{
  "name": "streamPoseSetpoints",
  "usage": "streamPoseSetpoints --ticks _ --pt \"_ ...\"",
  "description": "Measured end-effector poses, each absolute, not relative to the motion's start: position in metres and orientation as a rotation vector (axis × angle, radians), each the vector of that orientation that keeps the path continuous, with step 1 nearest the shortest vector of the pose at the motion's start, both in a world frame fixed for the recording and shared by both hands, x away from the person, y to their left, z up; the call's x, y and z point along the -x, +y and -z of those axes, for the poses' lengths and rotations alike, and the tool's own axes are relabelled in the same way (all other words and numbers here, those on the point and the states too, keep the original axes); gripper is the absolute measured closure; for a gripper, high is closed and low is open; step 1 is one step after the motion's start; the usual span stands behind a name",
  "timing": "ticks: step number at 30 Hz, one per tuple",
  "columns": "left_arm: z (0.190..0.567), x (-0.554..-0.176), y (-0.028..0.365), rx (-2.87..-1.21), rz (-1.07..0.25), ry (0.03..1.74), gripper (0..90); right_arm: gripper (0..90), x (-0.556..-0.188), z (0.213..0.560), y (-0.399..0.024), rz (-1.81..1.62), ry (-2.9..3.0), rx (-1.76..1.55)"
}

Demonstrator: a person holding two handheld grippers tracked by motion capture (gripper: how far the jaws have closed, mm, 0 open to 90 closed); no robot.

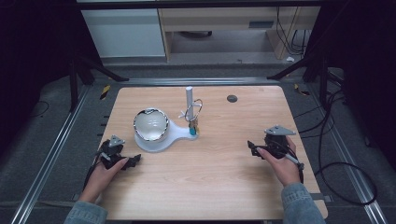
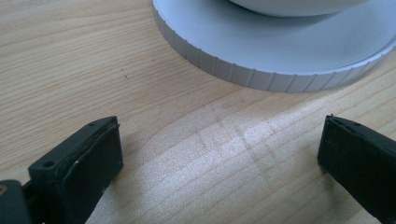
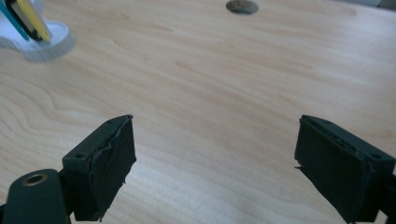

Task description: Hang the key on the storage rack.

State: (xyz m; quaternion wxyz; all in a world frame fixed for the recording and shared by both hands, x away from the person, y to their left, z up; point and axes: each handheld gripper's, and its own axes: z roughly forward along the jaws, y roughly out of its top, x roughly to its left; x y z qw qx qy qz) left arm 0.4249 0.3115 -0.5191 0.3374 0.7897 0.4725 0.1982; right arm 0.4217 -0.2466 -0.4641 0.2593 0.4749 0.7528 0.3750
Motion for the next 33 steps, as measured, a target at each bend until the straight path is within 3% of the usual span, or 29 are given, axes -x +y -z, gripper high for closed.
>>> streamPoseSetpoints --ticks 10,20,33 --pt "0.519 -0.425 0.311 -2.057 -0.517 1.232 0.0 9.9 -0.421 0.492 -0.258 -0.931 2.064 -1.358" --pt "0.519 -0.425 0.312 -2.060 -0.517 1.231 0.0 8.6 -0.429 0.505 -0.279 -0.863 2.012 -1.469" --pt "0.519 -0.425 0.311 -2.060 -0.518 1.233 0.0 4.1 -0.430 0.506 -0.274 -0.836 2.007 -1.486"
